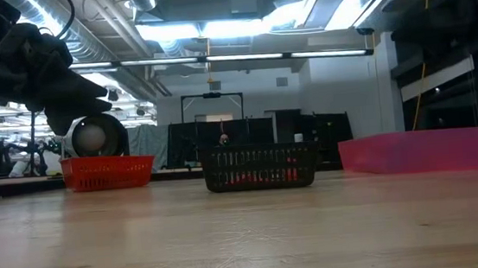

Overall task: Pick & Place School Supplies
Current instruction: Return to Home Position

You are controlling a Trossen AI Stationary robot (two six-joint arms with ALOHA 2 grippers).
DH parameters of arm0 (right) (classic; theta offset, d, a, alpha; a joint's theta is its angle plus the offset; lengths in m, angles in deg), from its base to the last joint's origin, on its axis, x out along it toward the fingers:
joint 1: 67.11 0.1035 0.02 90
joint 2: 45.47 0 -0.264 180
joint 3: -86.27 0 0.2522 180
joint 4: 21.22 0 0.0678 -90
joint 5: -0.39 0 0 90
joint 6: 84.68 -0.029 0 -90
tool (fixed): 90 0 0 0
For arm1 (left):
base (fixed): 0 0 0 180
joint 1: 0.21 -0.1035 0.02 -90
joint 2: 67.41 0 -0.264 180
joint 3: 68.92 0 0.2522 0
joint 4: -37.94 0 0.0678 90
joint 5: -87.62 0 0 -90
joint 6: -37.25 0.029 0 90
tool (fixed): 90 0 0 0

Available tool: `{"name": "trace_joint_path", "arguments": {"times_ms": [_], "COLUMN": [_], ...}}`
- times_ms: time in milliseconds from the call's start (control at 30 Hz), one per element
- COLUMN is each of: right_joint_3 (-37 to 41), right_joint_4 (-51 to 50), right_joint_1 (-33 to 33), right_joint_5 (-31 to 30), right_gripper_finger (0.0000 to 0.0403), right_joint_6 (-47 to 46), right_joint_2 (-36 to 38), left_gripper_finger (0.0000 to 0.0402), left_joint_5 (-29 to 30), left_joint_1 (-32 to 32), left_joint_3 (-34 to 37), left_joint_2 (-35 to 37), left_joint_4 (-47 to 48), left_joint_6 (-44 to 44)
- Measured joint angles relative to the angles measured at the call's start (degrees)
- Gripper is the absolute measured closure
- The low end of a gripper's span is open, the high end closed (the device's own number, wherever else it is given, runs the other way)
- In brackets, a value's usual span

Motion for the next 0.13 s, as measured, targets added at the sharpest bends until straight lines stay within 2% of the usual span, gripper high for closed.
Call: {"name": "trace_joint_path", "arguments": {"times_ms": [133], "right_joint_3": [0.00], "right_joint_4": [0.00], "right_joint_1": [0.01], "right_joint_5": [0.00], "right_gripper_finger": [0.0241], "right_joint_6": [0.00], "right_joint_2": [0.00], "left_gripper_finger": [0.0254], "left_joint_5": [0.00], "left_joint_1": [0.00], "left_joint_3": [0.00], "left_joint_2": [0.00], "left_joint_4": [0.00], "left_joint_6": [0.00]}}
